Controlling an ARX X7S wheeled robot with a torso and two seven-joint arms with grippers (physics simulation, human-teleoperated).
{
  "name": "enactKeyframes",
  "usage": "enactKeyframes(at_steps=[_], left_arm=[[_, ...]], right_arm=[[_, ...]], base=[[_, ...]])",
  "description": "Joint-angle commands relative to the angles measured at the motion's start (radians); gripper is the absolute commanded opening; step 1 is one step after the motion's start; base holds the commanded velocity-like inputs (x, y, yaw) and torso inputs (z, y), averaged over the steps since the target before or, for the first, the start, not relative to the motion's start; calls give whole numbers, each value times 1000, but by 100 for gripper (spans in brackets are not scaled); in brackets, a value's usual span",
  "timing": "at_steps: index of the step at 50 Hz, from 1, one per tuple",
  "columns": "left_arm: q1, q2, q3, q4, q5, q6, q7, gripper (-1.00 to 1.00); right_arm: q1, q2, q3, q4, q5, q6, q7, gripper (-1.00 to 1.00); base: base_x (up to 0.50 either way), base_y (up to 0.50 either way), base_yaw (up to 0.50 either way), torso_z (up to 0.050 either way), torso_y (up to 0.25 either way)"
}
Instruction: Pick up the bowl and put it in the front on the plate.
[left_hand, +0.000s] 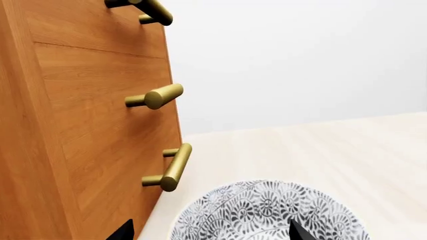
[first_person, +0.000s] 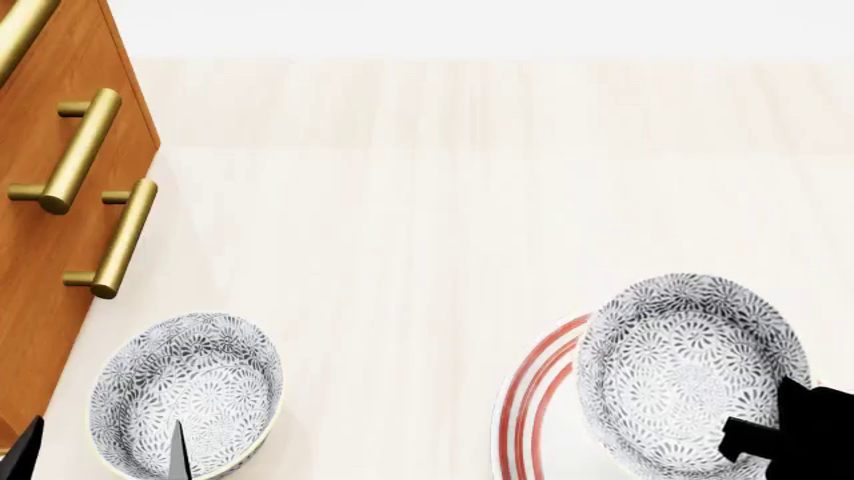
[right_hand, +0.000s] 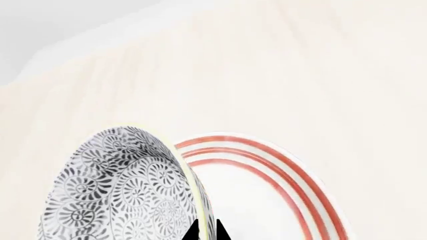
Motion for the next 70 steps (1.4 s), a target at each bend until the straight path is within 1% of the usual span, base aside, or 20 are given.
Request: enactKeyframes(at_steps=[1,49,70], left_arm=[[14,13,8,-11,7,16,34,100],[8,3,20,-14,-5,12,24,100],[3,2,24,-24,-12,13,20,100]], right_arm=[[12,-16,23,4,-17,-14,-28,-100],[-33,-80,2,60,-33,-26,-33,-100],[-62,-162,-28,145,-59,-22,-33,-100]], base=[[0,0,0,0,0],[0,0,0,0,-1],[0,0,0,0,0]])
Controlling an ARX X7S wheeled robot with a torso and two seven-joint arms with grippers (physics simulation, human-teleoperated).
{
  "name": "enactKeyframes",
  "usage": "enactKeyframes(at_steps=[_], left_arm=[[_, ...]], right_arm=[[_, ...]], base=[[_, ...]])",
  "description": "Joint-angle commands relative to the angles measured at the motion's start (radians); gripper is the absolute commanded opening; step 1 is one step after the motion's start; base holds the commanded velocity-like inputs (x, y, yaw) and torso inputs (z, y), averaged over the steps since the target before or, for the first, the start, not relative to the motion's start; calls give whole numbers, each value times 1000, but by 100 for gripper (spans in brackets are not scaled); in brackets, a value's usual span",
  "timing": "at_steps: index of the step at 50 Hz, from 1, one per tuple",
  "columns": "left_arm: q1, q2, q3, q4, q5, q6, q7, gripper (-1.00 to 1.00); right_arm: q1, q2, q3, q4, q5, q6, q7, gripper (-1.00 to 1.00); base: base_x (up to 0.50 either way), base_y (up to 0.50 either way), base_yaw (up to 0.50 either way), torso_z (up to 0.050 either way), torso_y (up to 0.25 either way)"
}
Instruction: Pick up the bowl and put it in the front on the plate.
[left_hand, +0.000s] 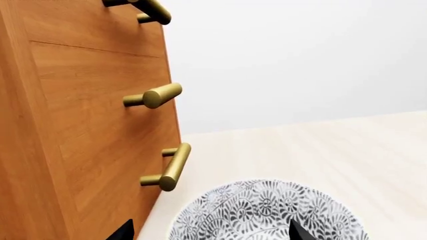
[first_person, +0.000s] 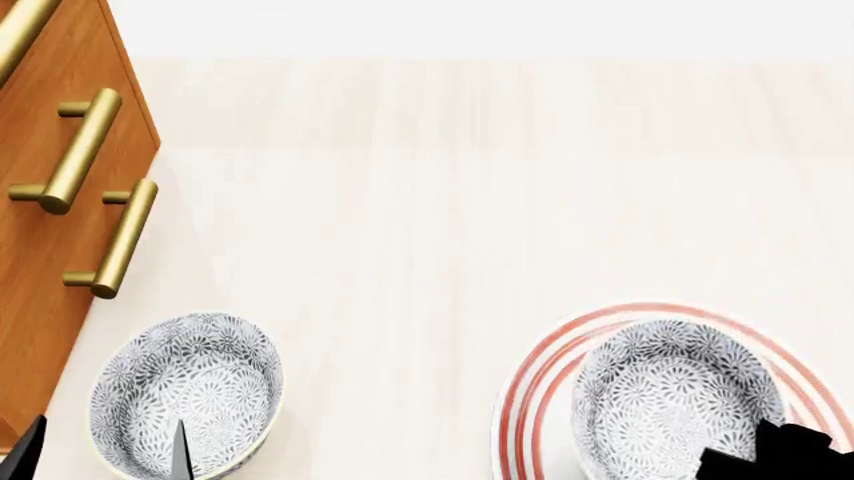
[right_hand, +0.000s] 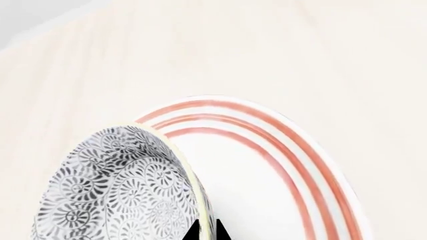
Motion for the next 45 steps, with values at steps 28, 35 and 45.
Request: enactKeyframes(at_steps=[28,35,45], left_arm=[[11,10,16,-31,-13,21,38,100],[10,8,20,-29,-15,19,38,100],[10,6,22,-26,-17,16,36,100]], right_arm=[[13,-21,9,-22,-80,33,-22,100],[103,86,81,-134,-76,61,14,100],[231,187,197,-252,-14,81,36,100]], base=[[1,0,1,-1,-3],[0,0,0,0,-1],[0,0,0,-1,-1]])
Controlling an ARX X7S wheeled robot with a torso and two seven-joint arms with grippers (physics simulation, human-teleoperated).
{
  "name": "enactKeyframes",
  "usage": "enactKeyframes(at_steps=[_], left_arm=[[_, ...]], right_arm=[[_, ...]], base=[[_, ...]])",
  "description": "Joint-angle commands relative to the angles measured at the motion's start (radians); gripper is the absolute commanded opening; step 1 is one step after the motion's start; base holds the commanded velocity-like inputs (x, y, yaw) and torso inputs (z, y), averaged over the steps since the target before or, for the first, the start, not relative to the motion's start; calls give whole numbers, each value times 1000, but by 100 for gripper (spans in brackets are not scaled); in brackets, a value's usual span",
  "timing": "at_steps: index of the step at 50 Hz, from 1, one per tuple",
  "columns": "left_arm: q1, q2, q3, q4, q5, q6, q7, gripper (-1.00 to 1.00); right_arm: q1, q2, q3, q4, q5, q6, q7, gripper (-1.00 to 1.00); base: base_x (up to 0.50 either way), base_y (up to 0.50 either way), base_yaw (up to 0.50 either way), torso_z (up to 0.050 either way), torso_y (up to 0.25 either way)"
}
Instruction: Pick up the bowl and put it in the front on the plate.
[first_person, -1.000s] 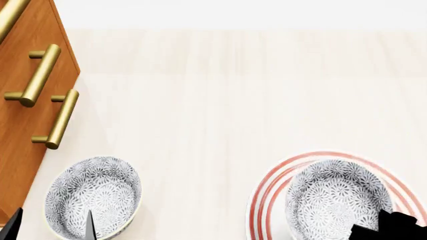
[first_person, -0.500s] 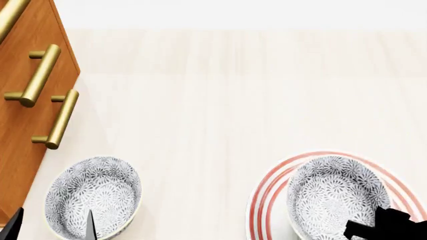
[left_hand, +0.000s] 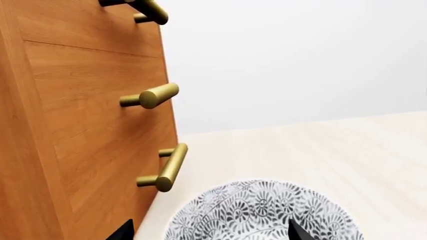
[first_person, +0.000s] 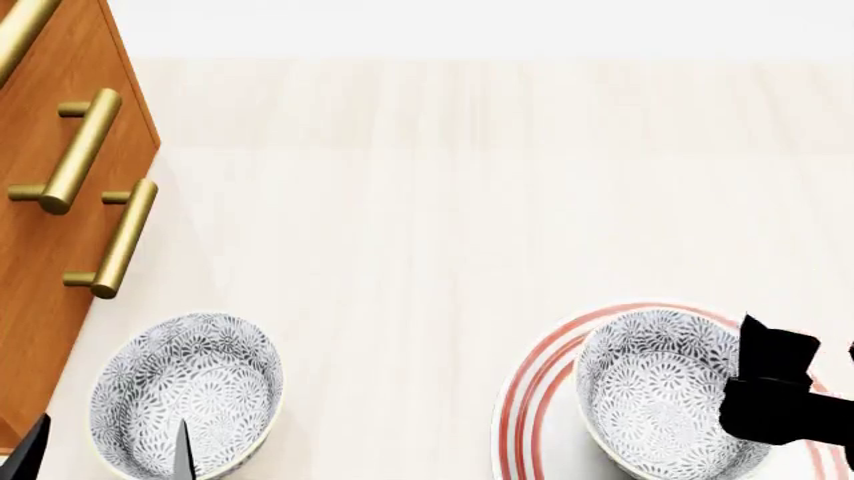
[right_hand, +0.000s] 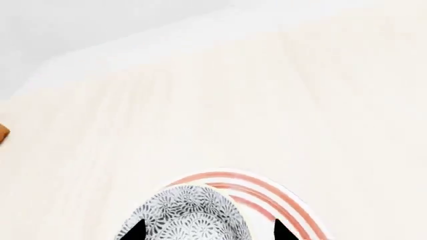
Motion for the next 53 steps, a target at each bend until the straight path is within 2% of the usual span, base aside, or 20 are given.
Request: enactKeyframes(at_steps=[1,7,11,17,23,28,31,34,37,38,41,50,53], left_arm=[[16,13,7,-25,-7,13,38,100],[13,11,6,-19,-9,8,34,100],[8,11,-1,-21,-24,-3,35,100],[5,9,-4,-18,-24,-6,29,100],[1,8,-6,-24,-32,-5,30,100],[-5,-2,-30,17,-56,-21,20,100],[-12,-10,-49,39,-68,-31,10,100],[-14,-12,-56,41,-70,-31,4,100],[-13,-18,-73,60,-74,-30,-9,100],[-12,-18,-79,66,-70,-24,-17,100],[1,-29,-108,111,-48,4,-50,100],[61,-47,-163,122,6,129,-108,100],[85,-56,-173,127,101,183,-141,100]], right_arm=[[122,102,127,-142,32,9,14,100],[137,122,151,-164,52,-44,46,100],[120,108,142,-118,40,-113,193,100],[92,108,132,-101,55,-212,267,100],[35,117,100,-122,-38,-376,369,100],[-30,100,61,-137,-191,-549,443,100],[-114,62,13,-109,-373,-715,531,100],[-171,31,-12,-64,-505,-812,620,100],[-240,-11,-9,17,-836,-927,863,100],[-250,-21,-4,29,-893,-948,899,100],[-262,-69,21,44,-1133,-915,1045,100],[-319,-256,-36,155,-1234,-889,1013,100],[-326,-292,-48,183,-1235,-882,994,100]], base=[[0,0,0,0,0],[0,0,0,0,-2],[0,0,0,0,0],[0,0,0,-2,-2],[0,0,0,0,-2],[0,0,0,0,0],[0,0,0,0,0],[0,0,0,0,0],[0,0,0,0,0],[0,0,0,0,0],[0,0,0,0,0],[0,0,0,0,0],[0,0,0,0,0]])
